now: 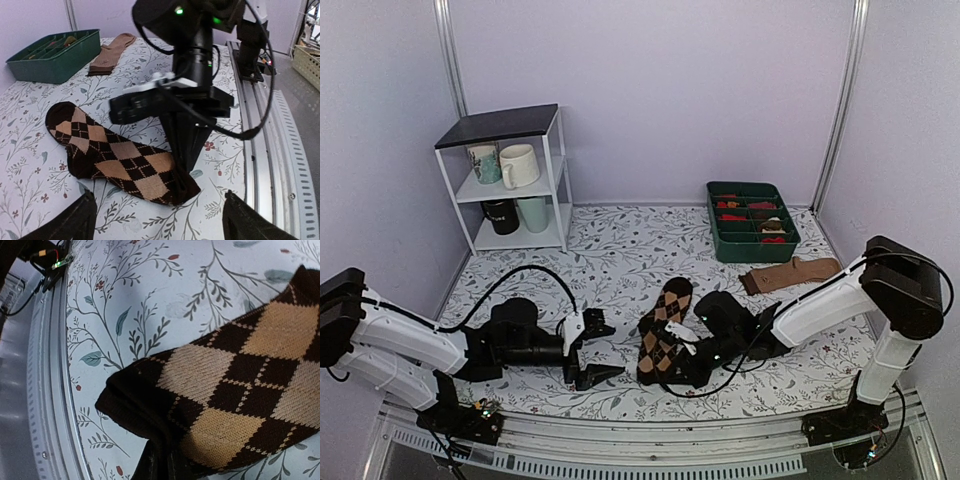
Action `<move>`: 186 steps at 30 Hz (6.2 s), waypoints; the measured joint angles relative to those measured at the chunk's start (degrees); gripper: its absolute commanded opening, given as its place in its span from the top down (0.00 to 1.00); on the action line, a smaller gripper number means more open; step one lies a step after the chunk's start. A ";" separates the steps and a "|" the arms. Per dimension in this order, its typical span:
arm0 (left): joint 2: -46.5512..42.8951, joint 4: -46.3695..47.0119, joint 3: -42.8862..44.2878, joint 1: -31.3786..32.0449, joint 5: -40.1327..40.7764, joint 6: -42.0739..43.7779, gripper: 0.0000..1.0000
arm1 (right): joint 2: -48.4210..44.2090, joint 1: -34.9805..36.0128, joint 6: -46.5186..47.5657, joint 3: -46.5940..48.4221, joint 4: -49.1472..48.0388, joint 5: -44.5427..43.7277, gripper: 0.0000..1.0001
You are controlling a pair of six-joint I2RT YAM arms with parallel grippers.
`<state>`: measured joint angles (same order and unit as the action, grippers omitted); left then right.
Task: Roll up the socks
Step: Roll a pair of socks at the center of the board.
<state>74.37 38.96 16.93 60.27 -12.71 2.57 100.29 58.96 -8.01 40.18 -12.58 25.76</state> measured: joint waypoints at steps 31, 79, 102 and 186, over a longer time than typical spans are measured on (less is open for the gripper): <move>24.87 -7.87 16.31 0.11 -15.02 5.27 0.35 | 6.27 -5.75 -18.03 6.47 7.41 14.36 1.00; 27.65 -8.50 16.13 -0.07 -9.53 -9.94 1.00 | -5.64 -5.42 -15.54 -6.16 -4.83 10.27 0.74; 29.97 -6.67 16.83 -1.07 -13.84 -14.51 1.00 | -10.56 10.19 15.26 -9.18 -9.33 -5.22 0.72; 9.90 -6.64 4.09 4.33 -3.45 3.78 0.43 | 5.18 -5.31 -14.12 5.62 5.29 9.88 1.00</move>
<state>84.27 32.32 21.02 64.60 -16.16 6.35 105.47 53.65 -22.13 45.80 -7.29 35.64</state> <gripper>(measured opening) 0.588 0.006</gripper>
